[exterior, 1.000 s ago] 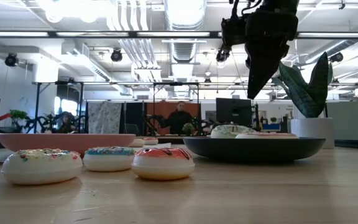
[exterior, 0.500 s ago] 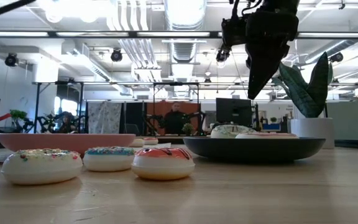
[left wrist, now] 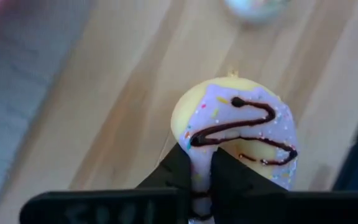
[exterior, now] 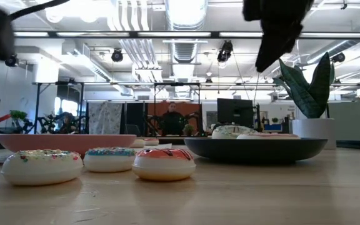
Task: Pick & Place donuts
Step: Put the small violet donut on the pink plate
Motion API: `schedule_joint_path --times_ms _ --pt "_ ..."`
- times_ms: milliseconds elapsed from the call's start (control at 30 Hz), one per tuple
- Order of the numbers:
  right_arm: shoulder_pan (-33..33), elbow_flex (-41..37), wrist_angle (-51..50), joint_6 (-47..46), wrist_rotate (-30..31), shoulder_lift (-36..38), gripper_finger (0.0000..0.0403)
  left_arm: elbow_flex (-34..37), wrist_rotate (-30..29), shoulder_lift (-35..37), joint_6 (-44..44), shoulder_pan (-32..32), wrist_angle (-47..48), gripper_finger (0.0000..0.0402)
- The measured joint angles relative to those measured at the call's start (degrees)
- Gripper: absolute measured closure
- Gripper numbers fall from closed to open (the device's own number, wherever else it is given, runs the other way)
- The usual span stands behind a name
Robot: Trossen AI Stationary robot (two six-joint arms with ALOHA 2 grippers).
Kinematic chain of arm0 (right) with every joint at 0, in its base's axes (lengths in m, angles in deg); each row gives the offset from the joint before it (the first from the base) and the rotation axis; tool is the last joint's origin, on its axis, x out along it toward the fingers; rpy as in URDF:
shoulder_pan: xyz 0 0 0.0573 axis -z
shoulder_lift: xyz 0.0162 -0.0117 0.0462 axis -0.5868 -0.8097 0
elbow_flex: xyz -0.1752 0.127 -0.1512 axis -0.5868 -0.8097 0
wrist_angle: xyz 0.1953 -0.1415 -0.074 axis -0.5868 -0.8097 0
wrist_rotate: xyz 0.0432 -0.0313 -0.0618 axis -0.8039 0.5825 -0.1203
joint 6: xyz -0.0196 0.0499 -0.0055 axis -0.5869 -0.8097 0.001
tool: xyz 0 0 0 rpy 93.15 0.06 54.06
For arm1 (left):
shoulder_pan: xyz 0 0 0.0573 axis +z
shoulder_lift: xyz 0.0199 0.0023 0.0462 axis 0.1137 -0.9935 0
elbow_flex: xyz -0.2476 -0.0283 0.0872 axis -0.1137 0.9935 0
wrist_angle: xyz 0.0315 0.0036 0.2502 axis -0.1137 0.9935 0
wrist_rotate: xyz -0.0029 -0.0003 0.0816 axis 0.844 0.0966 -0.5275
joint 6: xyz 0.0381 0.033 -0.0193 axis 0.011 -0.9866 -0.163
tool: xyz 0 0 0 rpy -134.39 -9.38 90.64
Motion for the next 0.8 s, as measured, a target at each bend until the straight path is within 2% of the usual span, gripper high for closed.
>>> schedule_joint_path --times_ms 100,200,367,467,567,667,800 --pt "-0.6 -2.9 0.2 -3.0 1.3 4.5 0.0263 0.0 -0.4 3.3 -4.5 4.1 0.4 0.0395" --pt "-1.5 -5.8 0.3 -6.4 1.3 7.9 0.0264 -1.2 -3.2 6.5 -12.7 10.4 1.4 0.0398" --pt "-2.7 -9.0 0.9 -9.8 1.3 10.5 0.0265 -4.1 -4.4 7.2 -32.1 26.0 -1.5 0.0400" --pt "-3.2 -9.7 2.1 -10.6 1.3 11.1 0.0266 -6.3 -1.6 4.7 -40.9 35.4 -8.3 0.0400" --pt "-3.6 -9.7 2.1 -10.7 1.5 11.3 0.0265 -9.2 2.8 0.5 -45.9 42.1 -16.5 0.0400" --pt "-4.3 -8.9 1.6 -10.7 2.7 11.8 0.0264 -13.6 7.2 -4.7 -49.0 45.0 -19.5 0.0400" --pt "-5.0 -8.3 -0.5 -10.8 4.4 13.6 0.0264 -20.3 11.8 -13.1 -51.8 45.0 -19.4 0.0401"
